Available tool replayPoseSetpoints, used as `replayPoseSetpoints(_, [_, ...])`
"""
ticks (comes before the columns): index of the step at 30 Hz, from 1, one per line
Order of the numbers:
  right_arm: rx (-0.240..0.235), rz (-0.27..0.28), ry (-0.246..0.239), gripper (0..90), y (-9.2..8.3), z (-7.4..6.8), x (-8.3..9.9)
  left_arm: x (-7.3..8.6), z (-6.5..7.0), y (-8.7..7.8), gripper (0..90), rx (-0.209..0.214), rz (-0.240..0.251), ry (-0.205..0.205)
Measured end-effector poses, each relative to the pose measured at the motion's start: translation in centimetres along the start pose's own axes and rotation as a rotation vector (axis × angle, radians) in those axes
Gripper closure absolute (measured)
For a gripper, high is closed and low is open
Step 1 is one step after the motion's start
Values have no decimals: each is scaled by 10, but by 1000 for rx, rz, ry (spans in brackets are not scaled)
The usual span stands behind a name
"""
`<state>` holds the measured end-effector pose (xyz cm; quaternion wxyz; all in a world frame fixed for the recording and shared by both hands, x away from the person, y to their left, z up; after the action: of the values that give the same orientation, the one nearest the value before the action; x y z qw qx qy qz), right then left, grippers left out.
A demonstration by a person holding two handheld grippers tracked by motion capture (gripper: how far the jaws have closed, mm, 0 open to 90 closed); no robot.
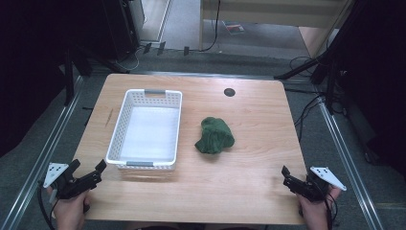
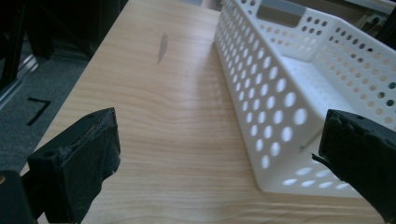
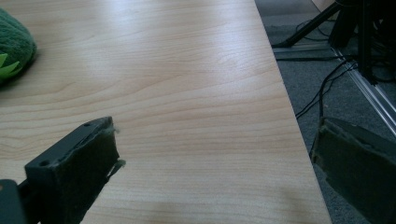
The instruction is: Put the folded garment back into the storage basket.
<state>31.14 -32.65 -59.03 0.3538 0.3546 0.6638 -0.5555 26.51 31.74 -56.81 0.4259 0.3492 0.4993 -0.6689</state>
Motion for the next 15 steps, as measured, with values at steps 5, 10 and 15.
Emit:
replayPoseSetpoints(5, [-3, 1, -1, 4, 0, 0, 0, -11, 22, -3, 0, 2, 2, 61])
replayPoseSetpoints(10, [-5, 0, 2, 4, 0, 0, 0, -17, 45, -2, 0, 6, 2, 119])
replayPoseSetpoints(15, [-8, 2, 2, 4, -1, 0, 0, -23, 69, -1, 0, 29, -8, 177])
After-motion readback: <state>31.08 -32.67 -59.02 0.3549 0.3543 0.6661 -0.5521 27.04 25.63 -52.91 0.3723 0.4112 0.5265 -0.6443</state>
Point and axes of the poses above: each handheld gripper's, and its own axes: y roughly forward along the jaws, x roughly out of its underside, z roughly to its right, the point moved 9 cm from there along y, roughly forward along the jaws
